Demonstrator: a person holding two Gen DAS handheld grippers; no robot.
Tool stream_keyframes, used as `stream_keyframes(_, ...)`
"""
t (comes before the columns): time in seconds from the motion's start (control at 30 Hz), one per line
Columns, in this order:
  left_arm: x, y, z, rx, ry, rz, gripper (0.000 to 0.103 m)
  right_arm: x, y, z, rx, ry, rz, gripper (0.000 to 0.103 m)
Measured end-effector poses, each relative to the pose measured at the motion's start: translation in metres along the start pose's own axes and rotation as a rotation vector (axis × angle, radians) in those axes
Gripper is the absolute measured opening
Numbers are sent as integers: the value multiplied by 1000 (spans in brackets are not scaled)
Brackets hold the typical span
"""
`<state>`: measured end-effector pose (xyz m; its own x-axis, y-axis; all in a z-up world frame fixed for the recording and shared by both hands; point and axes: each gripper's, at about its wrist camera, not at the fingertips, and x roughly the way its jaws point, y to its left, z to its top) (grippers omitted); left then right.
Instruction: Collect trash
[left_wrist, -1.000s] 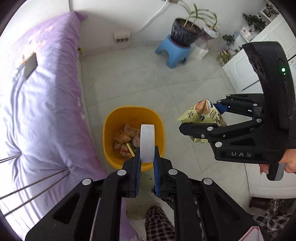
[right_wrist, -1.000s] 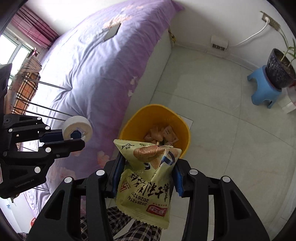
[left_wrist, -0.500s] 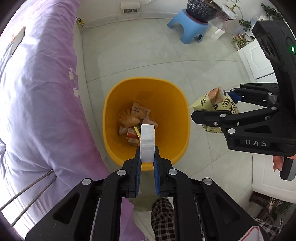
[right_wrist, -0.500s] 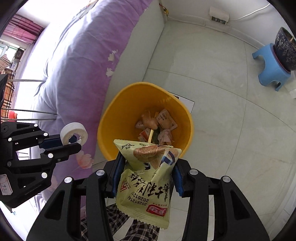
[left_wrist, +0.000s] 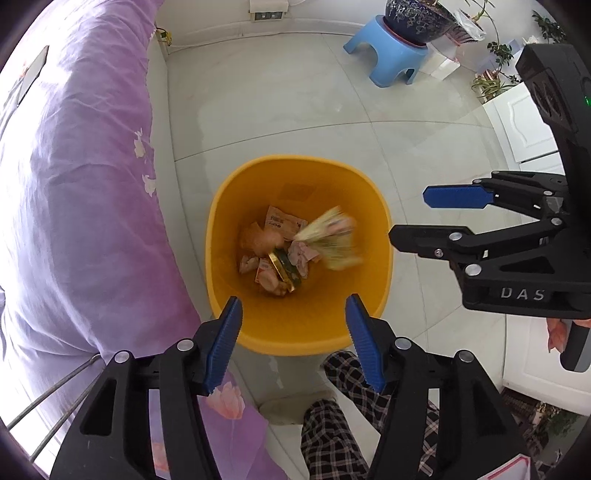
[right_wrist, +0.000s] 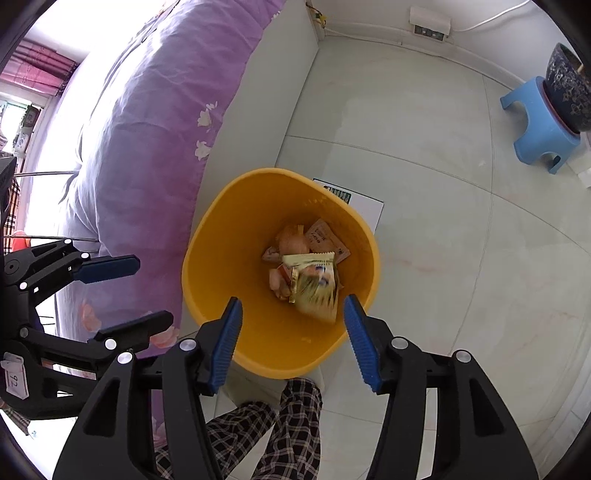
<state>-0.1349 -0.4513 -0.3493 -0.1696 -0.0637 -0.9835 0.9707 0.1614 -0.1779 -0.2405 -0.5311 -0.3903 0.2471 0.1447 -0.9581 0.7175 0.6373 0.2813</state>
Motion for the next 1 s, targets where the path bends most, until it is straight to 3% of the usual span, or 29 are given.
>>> stream_keyframes(0.2, -13, -3, 5, 9, -15, 35, 62, -19, 2, -1, 16, -18, -9, 58)
stream_keyframes(0.4, -42, -6, 4, -35, -54, 81, 76, -48, 8, -13, 43, -48, -31, 58)
stream_keyframes(0.6, -74, -8, -2, -97, -91, 112, 85, -91, 13, -34, 95, -104, -118, 59)
stream_keyframes(0.83, -109, -17, -5, -156, -130, 139, 98, -123, 26, -57, 121, -106, -168, 59)
stream_keyframes(1.0, -128, -20, -10, -208, -140, 112, 98, -139, 36, -67, 130, -120, -154, 59)
